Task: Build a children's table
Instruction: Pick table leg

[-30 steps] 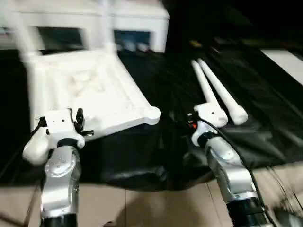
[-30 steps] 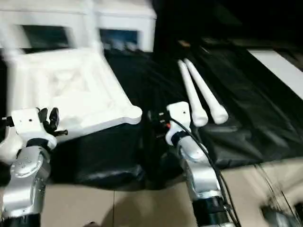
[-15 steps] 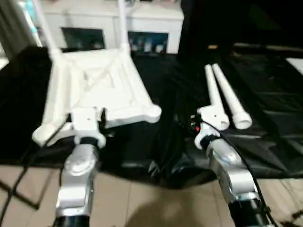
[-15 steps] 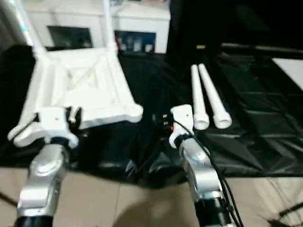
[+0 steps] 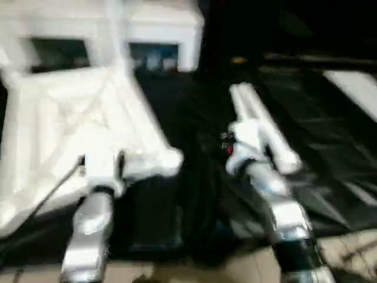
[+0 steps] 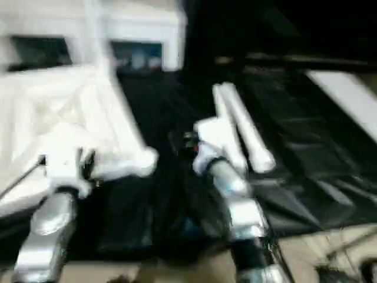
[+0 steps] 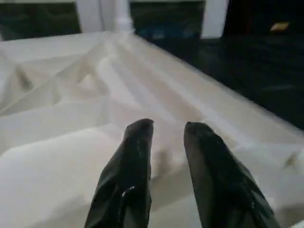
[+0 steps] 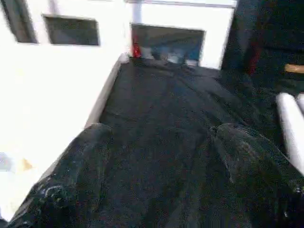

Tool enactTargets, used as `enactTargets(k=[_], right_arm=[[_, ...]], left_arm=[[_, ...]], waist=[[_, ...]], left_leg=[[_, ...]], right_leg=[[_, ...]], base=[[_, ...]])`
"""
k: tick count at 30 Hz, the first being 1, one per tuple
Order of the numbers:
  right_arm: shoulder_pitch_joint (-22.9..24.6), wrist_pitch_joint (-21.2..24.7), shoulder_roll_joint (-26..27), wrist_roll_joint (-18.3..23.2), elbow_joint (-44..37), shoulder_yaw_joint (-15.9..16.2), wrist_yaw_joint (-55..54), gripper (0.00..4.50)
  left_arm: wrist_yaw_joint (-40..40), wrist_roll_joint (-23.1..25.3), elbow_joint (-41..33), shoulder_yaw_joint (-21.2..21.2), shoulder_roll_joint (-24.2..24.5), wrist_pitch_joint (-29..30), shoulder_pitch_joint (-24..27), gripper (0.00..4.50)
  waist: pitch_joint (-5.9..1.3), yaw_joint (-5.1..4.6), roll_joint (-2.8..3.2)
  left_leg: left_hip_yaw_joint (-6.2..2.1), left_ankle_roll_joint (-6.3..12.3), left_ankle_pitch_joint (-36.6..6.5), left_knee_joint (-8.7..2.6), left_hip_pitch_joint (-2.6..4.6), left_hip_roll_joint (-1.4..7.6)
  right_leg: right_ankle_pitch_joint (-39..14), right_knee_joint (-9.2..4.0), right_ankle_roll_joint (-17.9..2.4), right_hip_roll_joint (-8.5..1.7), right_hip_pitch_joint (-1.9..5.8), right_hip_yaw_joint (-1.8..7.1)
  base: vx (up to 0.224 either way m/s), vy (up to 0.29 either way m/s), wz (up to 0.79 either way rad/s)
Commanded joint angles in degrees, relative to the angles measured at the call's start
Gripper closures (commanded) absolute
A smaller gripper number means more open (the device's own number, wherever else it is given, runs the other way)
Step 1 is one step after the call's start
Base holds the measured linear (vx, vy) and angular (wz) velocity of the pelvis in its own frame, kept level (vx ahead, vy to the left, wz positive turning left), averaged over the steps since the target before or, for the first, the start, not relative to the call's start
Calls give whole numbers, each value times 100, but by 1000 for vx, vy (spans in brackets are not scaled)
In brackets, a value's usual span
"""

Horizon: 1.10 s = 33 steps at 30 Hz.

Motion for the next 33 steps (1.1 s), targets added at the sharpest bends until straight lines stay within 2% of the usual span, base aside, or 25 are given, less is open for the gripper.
enactTargets(k=[1, 2, 3, 4, 5, 6, 7, 8, 9, 10, 11, 12, 13, 15, 17, 18, 19, 20, 22, 23, 26, 28, 30, 31, 33], right_arm=[[-27, 462, -100, 97, -101, -172, -43, 65], [-46, 652, -115, 61, -130, -171, -95, 65], [-72, 824, -151, 26, -153, -157, -104, 65], [-113, 917, -200, 65, -170, -168, -54, 65], [-163, 901, -227, 101, -152, -212, -46, 49], [-242, 922, -254, 76, -94, -277, -135, 39], [-369, 977, -287, 33, 19, -362, -238, 33], [-498, 996, -328, 50, 134, -438, -248, 29], [-582, 1022, -359, 76, 202, -480, -244, 20], [-879, 1110, -453, 46, 503, -626, -419, 8], [-936, 1146, -476, 40, 550, -638, -433, 8], [-1163, 1203, -555, 15, 777, -694, -502, 8], [-1318, 1231, -588, 21, 944, -740, -546, 8], [-1780, 1325, -709, -14, 1581, -756, -575, 8], [-2013, 1333, -773, -50, 1941, -724, -546, 8], [-2390, 1307, -812, -90, 2579, -757, -565, 8], [-2437, 1293, -819, -99, 2664, -754, -562, 8], [-2798, 1192, -866, -180, 3342, -747, -587, 8], [-3113, 1077, -917, -248, 3926, -754, -643, 8], [-3262, 1013, -940, -260, 4196, -763, -677, 8], [-3781, 1329, -954, -289, 5030, -743, -664, 8], [-3932, 1359, -936, -272, 5294, -730, -487, 8], [-4146, 1457, -894, -195, 5746, -839, -426, 8], [-4194, 1453, -892, -223, 5869, -825, -416, 8], [-4235, 1425, -889, -216, 5993, -868, -470, 8]], left_arm=[[29, -1, -123, -102, -75, 57, 68, 314], [28, -4, -142, -99, -68, 63, 85, 314], [37, 6, -162, -95, -54, 69, 101, 314], [20, 20, -182, -95, -16, 13, 125, 314], [-22, 33, -192, -113, 24, 44, 132, 316], [-68, 53, -194, -134, 76, 46, 134, 317], [-140, 66, -187, -168, 150, 25, 122, 317], [-239, 50, -165, -203, 213, 24, 95, 317], [-303, 38, -148, -224, 245, 17, 76, 317], [-431, 124, -139, -315, 372, 13, 22, 317], [-451, 131, -157, -326, 391, 34, 9, 317], [-533, 129, -200, -358, 454, 170, -55, 317], [-589, 118, -203, -367, 495, 238, -114, 317], [-797, 152, -136, -455, 657, 341, -279, 317], [-906, 199, -87, -518, 760, 353, -366, 317], [-1105, 163, -29, -591, 910, 421, -493, 317], [-1146, 149, -34, -602, 931, 437, -505, 317], [-1448, 67, -95, -696, 1107, 554, -592, 317], [-1742, -4, -260, -789, 1301, 757, -644, 317], [-1878, -37, -342, -822, 1380, 874, -664, 317], [-2562, -331, -815, -963, 1731, 1276, -723, 317], [-2809, -463, -1005, -1022, 1850, 1367, -750, 317], [-3015, -633, -1250, -1061, 1975, 1535, -844, 317], [-3048, -663, -1291, -1070, 1998, 1566, -873, 317], [-3086, -700, -1337, -1080, 2021, 1608, -907, 317]], waist=[[-271, -118, 100], [-240, -134, 41], [-203, 10, -141], [-226, 145, -144], [-215, 169, -147], [-243, 178, -76], [-265, 117, -45], [-281, 104, -6], [-314, 61, 23], [-320, 55, 62], [-323, 38, 59], [-306, 51, 80], [-272, 51, 71], [-243, 39, 39], [-244, 39, 13], [-244, 39, 12], [-260, 13, 4], [-270, 21, 13], [-280, 34, 43], [-282, 28, 33], [-326, 46, 63], [-354, 75, 74], [-386, 100, 79], [-388, 102, 62], [-364, 110, 59]], left_leg=[[-233, 2494, -477, -711, 408, 556], [-134, 2156, -1068, -709, 346, 412], [190, 1262, -1676, -402, -1, 137], [181, 543, -1055, -156, -49, 249], [168, 281, -758, -212, -65, 325], [188, -117, -530, -492, -55, 408], [208, -333, -655, -638, 71, 465], [226, -395, -802, -661, 118, 467], [247, -512, -688, -659, 156, 507], [253, -572, -596, -660, 168, 509], [254, -610, -635, -654, 164, 503], [275, -680, -942, -668, 201, 507], [308, -724, -1438, -681, 246, 502], [321, -782, -1999, -686, 274, 493], [322, -799, -2183, -698, 255, 499], [330, -798, -2151, -705, 233, 499], [325, -793, -2087, -694, 208, 482], [324, -796, -2037, -696, 202, 489], [353, -774, -1841, -672, 183, 484], [363, -781, -1809, -667, 180, 492], [388, -724, -1420, -626, 169, 482], [432, -610, -763, -584, 122, 497], [465, -504, -449, -541, 145, 499], [473, -441, -320, -535, 124, 500], [484, -424, -403, -544, 128, 516]], right_leg=[[468, -386, 310, -51, -70, 61], [538, -699, 160, -131, 26, 124], [-584, -1423, -164, -738, 372, 464], [-2195, -1617, -261, -1107, 559, 625], [-2563, -1628, -238, -1098, 541, 606], [-2269, -1483, -179, -804, 503, 458], [-1201, -1332, -221, -570, 360, 332], [-772, -1280, -291, -507, 311, 304], [128, -1189, -539, -451, 253, 282], [736, -1142, -747, -423, 248, 254], [853, -1122, -827, -406, 249, 249], [703, -1143, -901, -393, 213, 241], [197, -1189, -939, -395, 159, 258], [-632, -1241, -890, -408, 96, 290], [-1039, -1284, -778, -428, 82, 304], [-1033, -1288, -740, -436, 88, 307], [-1013, -1255, -777, -441, 91, 302], [-982, -1254, -788, -460, 101, 299], [-657, -1227, -904, -459, 97, 303], [-593, -1210, -939, -465, 96, 304], [-114, -1136, -1117, -444, 119, 292], [813, -1059, -1261, -422, 168, 291], [1382, -1008, -1380, -397, 169, 278], [1555, -984, -1460, -396, 187, 272], [1429, -997, -1485, -403, 181, 270]], base=[[0, 0, 0], [0, 0, 0], [-46, -97, -7], [-47, -88, -12], [-47, -88, -12], [-23, -57, -12], [0, 0, 0], [0, 0, 0], [0, 0, 0], [0, 0, 0], [0, 0, 0], [0, 0, 0], [0, 0, 0], [0, 0, 0], [0, 0, 0], [0, 0, 0], [0, 0, 0], [0, 0, 0], [0, 0, 0], [0, 0, 0], [0, 0, 0], [0, 0, 0], [0, 0, 0], [0, 0, 0], [0, 0, 0]])
